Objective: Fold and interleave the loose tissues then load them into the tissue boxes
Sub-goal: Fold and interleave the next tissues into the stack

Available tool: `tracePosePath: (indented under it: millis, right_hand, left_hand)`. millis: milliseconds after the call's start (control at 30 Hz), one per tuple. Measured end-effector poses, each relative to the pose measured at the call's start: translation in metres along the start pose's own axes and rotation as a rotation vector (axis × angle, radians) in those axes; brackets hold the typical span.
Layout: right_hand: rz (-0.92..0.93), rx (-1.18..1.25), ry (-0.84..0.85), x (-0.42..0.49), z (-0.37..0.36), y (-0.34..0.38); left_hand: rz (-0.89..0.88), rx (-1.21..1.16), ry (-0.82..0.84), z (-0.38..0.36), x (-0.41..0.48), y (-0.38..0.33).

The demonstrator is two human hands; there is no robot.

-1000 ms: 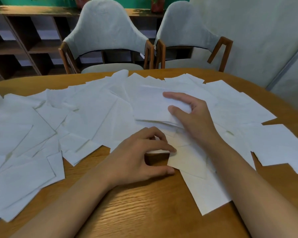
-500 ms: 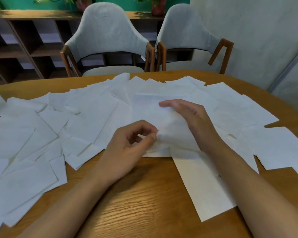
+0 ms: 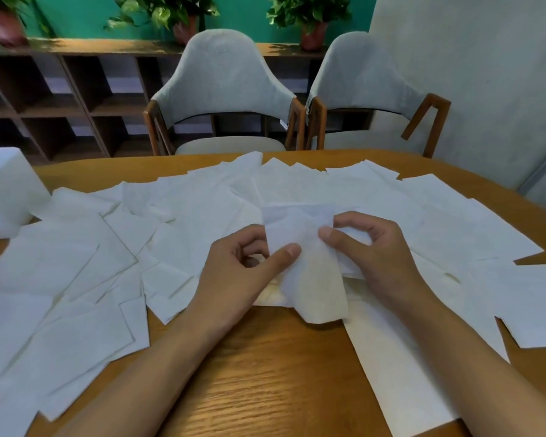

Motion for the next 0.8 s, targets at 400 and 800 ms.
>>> tracePosePath:
  millis: [400, 800]
  right_hand:
    - [-0.061, -0.147, 0.146, -0.005, -0.019, -0.009]
    - [0.107, -0.237, 0.311, -0.016, -0.048, 0.0]
  left_hand:
    - [-0.106, 0.394, 0.093, 0.019, 0.013, -0.007]
    - [-0.258, 0.348, 0.005, 0.022, 0.009, -0.022]
Point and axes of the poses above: each hand's wrist, its own x-axis towards the middle knuckle, its own z-axis out of the back of the hand, y = z × x, the point moved 9 cm from there along x, towards the middle knuckle, and after that the axes turned 2 degrees about -y, right-handed, at the moved point
